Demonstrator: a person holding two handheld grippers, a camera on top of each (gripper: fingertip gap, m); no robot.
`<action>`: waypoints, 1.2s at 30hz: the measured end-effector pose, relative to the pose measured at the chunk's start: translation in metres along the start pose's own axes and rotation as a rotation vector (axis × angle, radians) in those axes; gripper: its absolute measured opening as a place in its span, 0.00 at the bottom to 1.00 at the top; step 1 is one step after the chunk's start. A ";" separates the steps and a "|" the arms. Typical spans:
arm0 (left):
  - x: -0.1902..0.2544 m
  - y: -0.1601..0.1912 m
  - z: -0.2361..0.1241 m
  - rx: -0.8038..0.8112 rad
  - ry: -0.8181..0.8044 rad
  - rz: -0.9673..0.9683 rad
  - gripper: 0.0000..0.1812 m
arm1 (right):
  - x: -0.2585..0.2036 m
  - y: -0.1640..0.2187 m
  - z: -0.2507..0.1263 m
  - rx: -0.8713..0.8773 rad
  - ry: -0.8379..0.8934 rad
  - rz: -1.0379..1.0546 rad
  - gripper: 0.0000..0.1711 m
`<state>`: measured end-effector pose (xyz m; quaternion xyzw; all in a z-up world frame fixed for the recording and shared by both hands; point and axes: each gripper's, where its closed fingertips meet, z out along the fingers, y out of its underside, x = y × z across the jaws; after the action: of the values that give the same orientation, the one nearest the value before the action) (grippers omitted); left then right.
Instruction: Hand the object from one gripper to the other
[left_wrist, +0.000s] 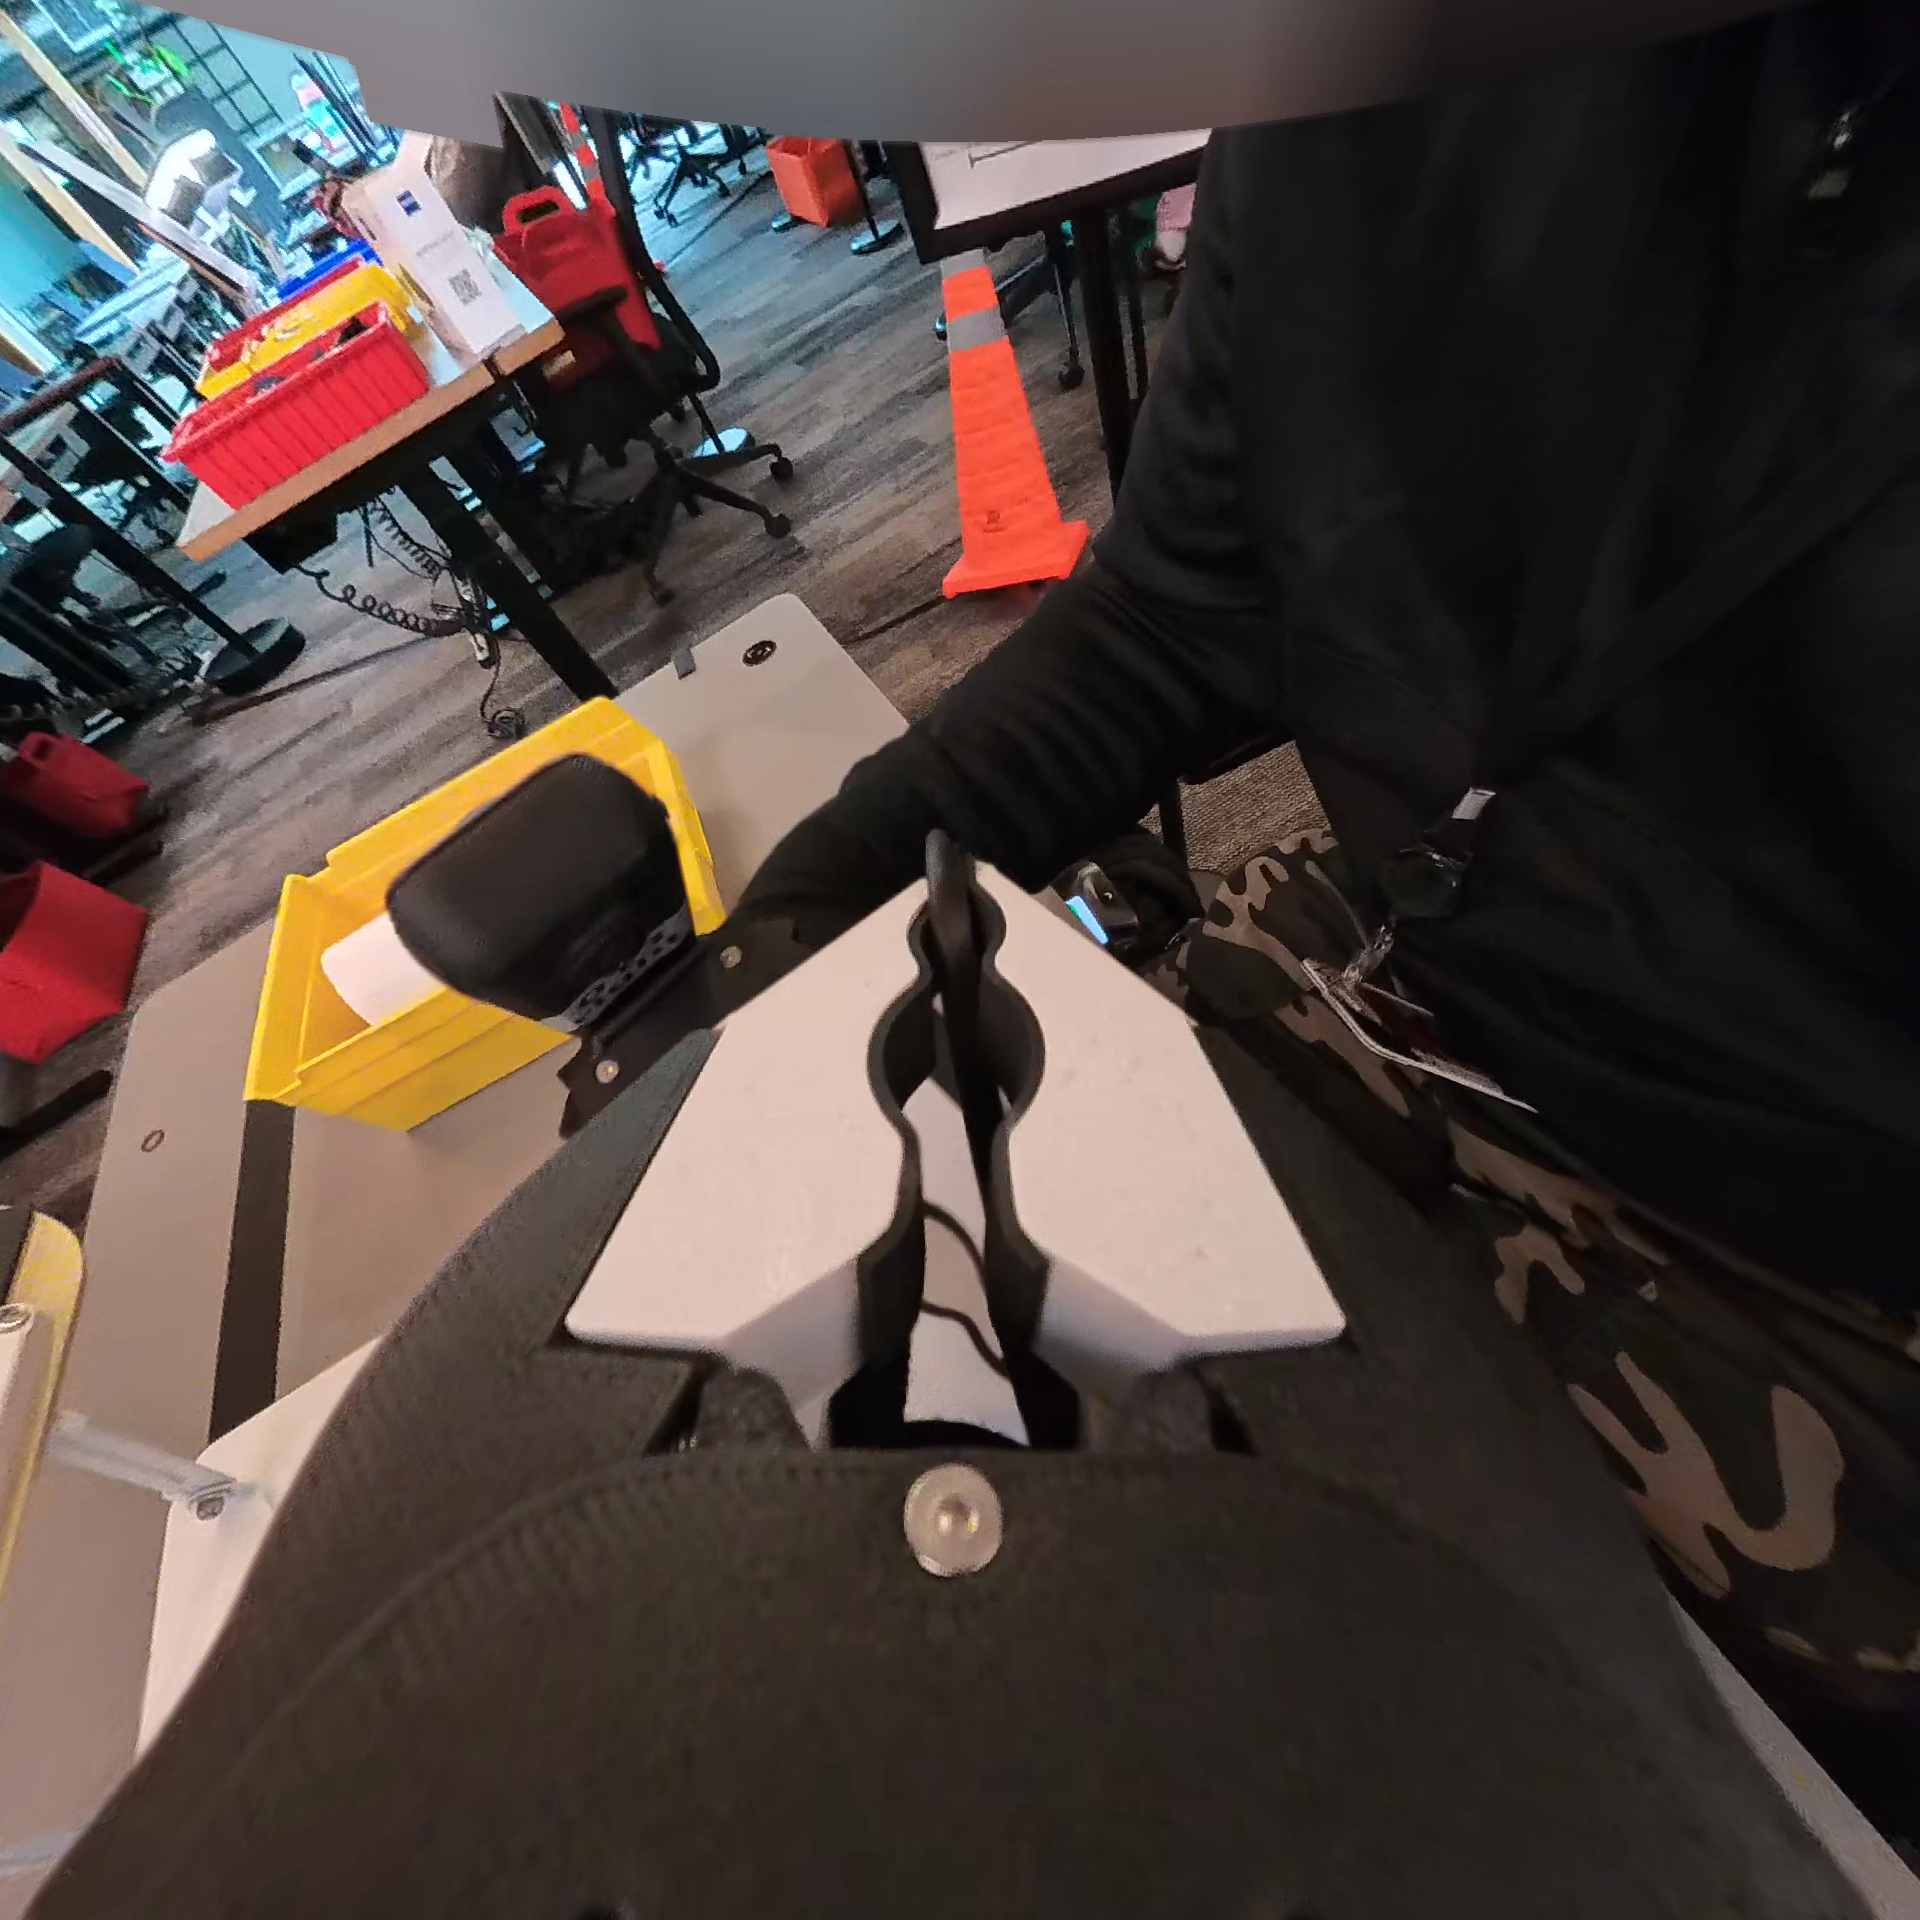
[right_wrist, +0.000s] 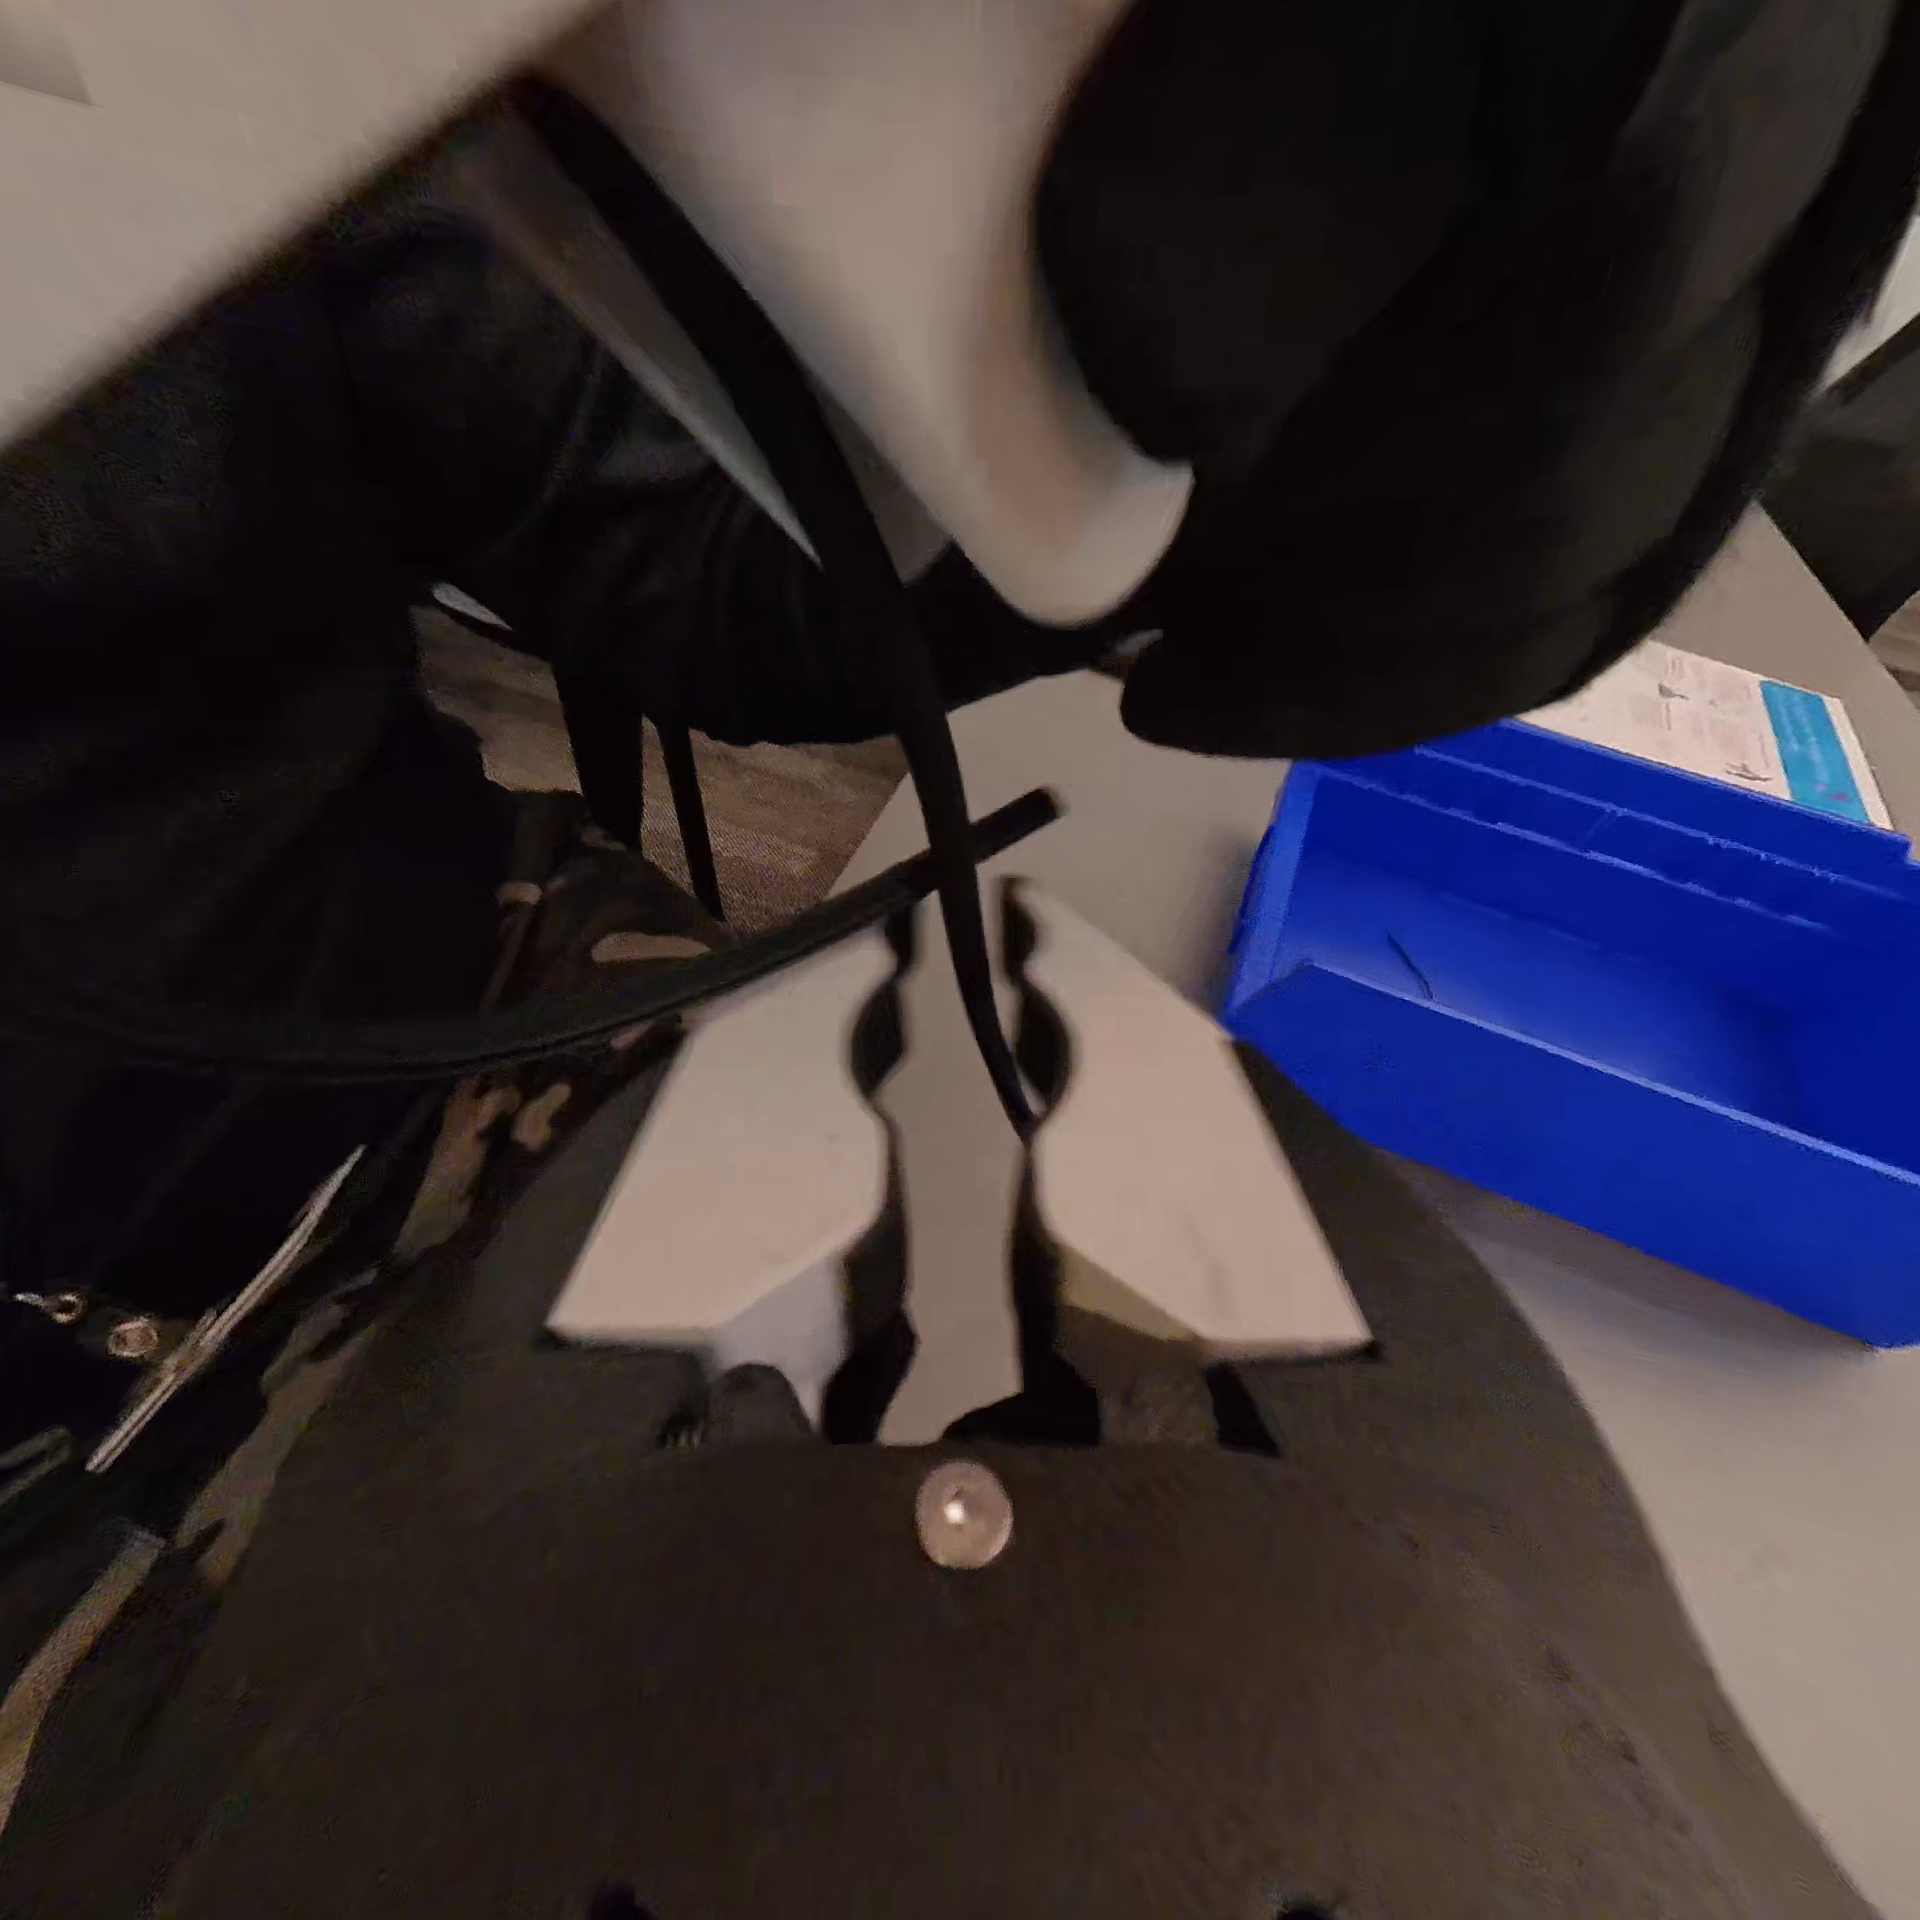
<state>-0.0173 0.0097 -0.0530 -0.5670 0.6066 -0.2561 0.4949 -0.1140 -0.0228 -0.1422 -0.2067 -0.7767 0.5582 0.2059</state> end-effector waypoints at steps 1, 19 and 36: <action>-0.001 0.000 -0.001 -0.006 -0.009 0.006 0.00 | 0.003 0.002 -0.001 -0.006 0.007 0.011 0.07; -0.041 0.043 -0.033 -0.146 -0.202 -0.099 0.03 | 0.097 -0.006 -0.108 0.001 0.623 0.042 0.00; -0.079 0.025 -0.115 0.150 -0.404 -0.305 0.36 | 0.099 -0.037 -0.171 -0.243 0.960 -0.296 0.00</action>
<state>-0.1415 0.0611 -0.0067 -0.6532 0.3821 -0.2536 0.6025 -0.1054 0.1551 -0.0477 -0.3502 -0.6748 0.2711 0.5904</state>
